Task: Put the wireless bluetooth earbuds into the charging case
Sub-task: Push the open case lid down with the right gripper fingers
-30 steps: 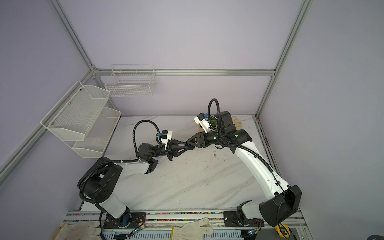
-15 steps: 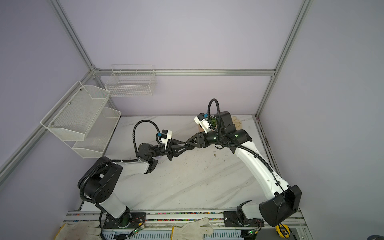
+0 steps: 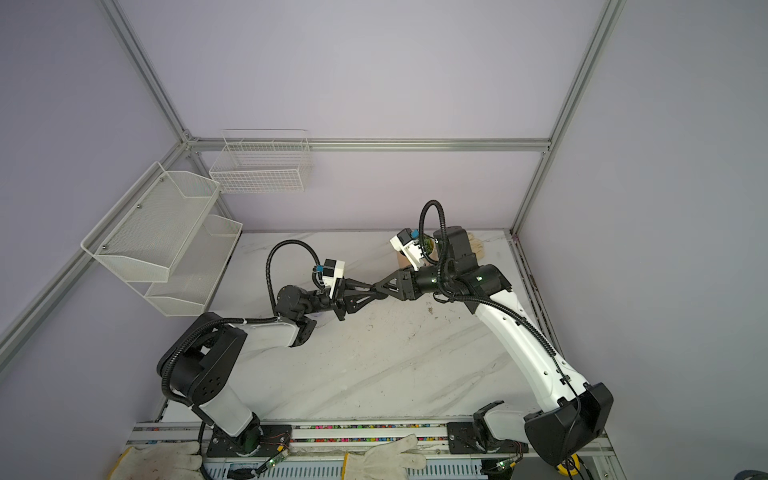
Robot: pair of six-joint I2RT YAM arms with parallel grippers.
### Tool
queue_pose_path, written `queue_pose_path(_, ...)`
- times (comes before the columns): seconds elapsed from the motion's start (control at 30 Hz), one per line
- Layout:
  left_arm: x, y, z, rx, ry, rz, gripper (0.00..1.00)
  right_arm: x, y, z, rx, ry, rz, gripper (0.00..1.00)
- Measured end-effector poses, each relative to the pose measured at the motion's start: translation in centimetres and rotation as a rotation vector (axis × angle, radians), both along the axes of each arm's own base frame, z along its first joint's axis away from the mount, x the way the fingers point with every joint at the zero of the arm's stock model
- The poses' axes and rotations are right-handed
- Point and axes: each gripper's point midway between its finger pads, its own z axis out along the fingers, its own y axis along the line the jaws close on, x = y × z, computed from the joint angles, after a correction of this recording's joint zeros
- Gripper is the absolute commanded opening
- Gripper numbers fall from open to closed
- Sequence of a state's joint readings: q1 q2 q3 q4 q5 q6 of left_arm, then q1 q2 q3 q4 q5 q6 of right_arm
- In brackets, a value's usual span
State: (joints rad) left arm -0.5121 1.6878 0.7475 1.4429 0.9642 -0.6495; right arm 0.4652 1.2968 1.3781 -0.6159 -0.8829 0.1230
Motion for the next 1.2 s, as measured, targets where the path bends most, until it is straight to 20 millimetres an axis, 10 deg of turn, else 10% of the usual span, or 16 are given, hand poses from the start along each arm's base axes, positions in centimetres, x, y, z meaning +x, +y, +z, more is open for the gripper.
queue_pose_path(0.43, 0.2, 0.1, 0.0, -0.002, 0.032, -0.001, 0.00, 2.8, -2.0, 2.1, -0.187, -0.262, -0.091, 0.47)
queue_pose_path(0.87, -0.7, 0.2, -0.8, 0.032, 0.083, -0.046, 0.00, -0.3, -1.9, 4.8, -0.232, -0.696, 0.183, 0.39)
queue_pose_path(1.2, -1.3, 0.3, -0.7, 0.059, 0.071, -0.072, 0.00, -1.8, -0.8, 1.0, -0.245, -0.559, 0.303, 0.40)
